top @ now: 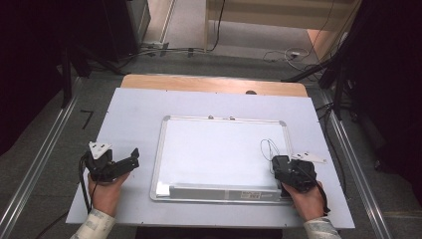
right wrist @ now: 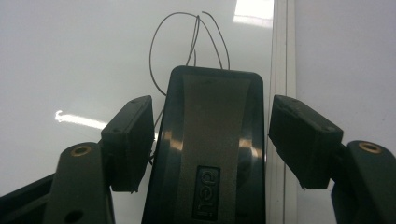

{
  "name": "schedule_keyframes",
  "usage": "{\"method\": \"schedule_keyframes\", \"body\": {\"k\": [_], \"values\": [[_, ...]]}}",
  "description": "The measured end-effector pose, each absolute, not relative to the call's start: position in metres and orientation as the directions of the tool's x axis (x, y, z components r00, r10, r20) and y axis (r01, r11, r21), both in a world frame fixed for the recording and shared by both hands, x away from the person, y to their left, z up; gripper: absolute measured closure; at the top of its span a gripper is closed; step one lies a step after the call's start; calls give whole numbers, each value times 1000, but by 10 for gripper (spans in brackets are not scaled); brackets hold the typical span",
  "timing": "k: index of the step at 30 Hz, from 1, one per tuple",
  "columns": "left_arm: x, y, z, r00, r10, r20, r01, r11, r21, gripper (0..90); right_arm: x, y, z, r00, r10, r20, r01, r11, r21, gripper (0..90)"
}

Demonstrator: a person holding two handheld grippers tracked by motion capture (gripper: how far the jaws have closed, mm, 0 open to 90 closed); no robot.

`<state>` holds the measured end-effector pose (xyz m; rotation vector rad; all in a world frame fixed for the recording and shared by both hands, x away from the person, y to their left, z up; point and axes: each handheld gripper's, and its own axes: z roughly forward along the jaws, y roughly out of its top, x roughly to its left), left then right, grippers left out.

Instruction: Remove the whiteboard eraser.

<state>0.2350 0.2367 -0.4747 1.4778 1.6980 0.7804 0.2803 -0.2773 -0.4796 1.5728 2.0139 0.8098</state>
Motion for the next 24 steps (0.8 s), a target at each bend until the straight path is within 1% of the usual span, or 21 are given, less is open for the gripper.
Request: {"method": "schedule_keyframes", "body": {"k": [2,4,7,13,18,24], "values": [[235,237,-475,-63,988,-140,538,152,829,18,282,-279,-482,-229,973,22,715,153,682,306],[235,238,-475,-61,988,-143,541,153,827,18,284,-281,-483,-211,975,64,741,117,661,308],[235,239,-475,-65,987,-149,541,160,826,18,284,-280,-485,-204,976,76,748,106,655,315],[235,239,-475,-67,986,-156,542,167,823,18,284,-278,-488,-208,977,49,746,126,654,332],[235,240,-475,-66,985,-159,543,169,823,18,283,-276,-488,-195,980,45,748,119,653,348],[235,241,-475,-70,983,-169,542,179,821,19,280,-275,-486,-205,979,-1,726,153,671,360]]}}
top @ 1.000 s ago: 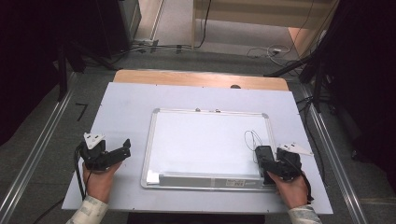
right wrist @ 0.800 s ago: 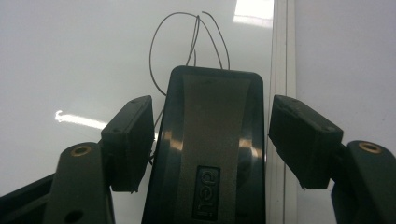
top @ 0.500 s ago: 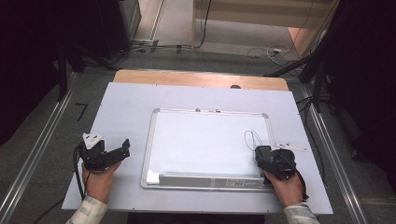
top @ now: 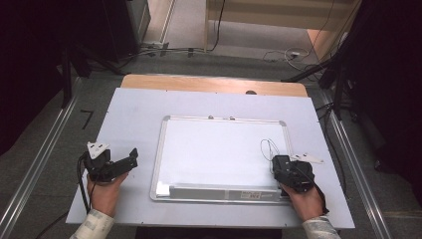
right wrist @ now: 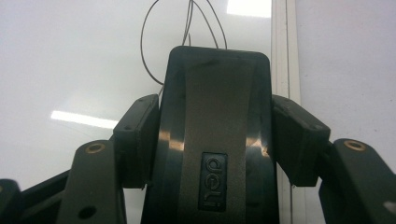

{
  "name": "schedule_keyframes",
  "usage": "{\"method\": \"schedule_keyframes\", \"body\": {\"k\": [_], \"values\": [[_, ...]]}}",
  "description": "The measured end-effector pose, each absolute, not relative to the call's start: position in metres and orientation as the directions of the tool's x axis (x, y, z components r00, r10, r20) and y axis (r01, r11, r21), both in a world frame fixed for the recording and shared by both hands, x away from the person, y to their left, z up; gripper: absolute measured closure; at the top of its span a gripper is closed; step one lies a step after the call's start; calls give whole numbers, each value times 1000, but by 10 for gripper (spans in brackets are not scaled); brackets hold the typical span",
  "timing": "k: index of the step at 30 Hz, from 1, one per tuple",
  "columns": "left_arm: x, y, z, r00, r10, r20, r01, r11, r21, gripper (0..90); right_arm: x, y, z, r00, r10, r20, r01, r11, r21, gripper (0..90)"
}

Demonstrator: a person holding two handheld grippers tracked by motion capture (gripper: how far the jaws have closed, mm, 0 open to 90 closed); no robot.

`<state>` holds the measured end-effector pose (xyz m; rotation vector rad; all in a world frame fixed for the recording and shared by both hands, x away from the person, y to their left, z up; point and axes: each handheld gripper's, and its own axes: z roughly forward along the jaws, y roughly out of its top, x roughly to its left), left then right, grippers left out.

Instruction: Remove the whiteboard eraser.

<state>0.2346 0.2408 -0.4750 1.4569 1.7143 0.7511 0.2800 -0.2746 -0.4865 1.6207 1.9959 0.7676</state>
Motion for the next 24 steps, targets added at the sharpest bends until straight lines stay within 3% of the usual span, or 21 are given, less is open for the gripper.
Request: {"method": "schedule_keyframes", "body": {"k": [24], "values": [[232,247,-476,-90,979,-180,537,200,819,19,274,-283,-465,-210,976,51,660,103,744,361]]}}
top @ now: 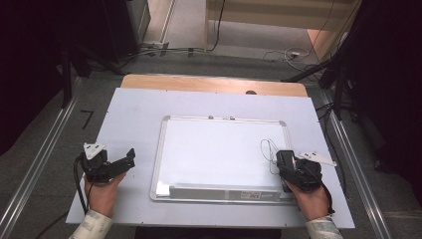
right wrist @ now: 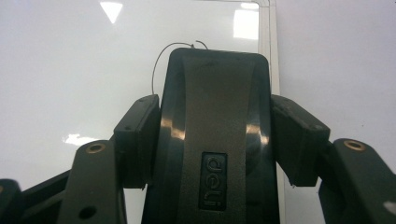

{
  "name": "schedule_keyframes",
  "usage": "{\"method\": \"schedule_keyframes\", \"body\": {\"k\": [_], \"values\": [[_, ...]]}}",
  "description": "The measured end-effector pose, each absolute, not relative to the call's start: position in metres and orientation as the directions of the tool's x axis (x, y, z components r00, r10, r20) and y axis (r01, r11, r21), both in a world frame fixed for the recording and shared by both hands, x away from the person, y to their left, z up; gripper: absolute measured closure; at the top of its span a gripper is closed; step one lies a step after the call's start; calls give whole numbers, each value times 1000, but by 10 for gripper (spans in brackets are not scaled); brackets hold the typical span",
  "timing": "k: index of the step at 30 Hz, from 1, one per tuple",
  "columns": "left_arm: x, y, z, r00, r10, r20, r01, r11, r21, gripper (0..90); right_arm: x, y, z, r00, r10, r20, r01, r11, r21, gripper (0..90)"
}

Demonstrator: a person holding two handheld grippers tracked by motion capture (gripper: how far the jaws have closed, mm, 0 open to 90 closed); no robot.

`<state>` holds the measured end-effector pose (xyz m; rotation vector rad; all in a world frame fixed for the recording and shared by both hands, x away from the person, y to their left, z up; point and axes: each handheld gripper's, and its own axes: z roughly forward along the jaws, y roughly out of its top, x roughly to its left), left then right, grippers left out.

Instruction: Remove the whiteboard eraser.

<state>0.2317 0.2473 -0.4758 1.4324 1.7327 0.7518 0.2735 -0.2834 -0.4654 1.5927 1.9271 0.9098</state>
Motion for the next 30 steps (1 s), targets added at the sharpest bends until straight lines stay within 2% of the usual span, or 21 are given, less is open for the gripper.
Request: {"method": "schedule_keyframes", "body": {"k": [30], "values": [[234,246,-477,-79,980,-181,549,194,813,19,272,-284,-464,-216,975,51,650,104,752,361]]}}
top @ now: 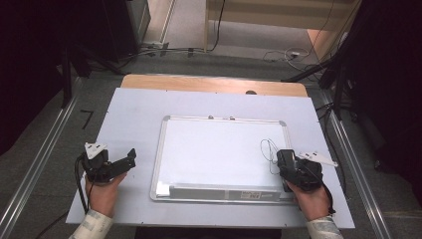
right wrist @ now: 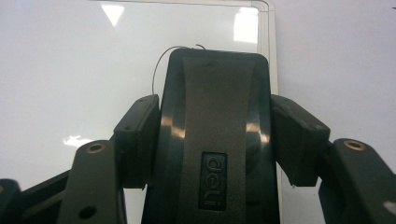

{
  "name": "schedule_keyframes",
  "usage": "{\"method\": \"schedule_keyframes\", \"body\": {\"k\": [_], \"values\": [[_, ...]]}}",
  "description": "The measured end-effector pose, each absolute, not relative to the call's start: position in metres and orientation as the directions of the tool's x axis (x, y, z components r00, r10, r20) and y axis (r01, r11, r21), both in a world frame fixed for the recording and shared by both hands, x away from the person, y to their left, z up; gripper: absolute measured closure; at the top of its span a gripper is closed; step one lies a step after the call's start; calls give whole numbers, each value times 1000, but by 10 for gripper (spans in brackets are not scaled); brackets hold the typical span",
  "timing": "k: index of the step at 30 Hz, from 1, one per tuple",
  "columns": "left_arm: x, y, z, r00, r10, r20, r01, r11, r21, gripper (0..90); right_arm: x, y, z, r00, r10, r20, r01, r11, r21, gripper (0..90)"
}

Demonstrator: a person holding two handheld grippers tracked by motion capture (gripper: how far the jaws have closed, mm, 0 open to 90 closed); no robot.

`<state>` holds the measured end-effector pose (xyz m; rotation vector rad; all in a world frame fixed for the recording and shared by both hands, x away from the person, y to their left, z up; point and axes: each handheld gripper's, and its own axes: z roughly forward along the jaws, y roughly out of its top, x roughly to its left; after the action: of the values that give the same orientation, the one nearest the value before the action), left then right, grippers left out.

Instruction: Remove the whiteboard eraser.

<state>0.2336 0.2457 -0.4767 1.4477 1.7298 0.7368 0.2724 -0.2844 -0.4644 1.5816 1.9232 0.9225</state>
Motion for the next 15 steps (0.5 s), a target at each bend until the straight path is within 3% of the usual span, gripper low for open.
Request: {"method": "schedule_keyframes", "body": {"k": [15], "values": [[234,246,-477,-81,979,-185,548,199,813,19,272,-284,-464,-216,975,50,651,106,751,360]]}}
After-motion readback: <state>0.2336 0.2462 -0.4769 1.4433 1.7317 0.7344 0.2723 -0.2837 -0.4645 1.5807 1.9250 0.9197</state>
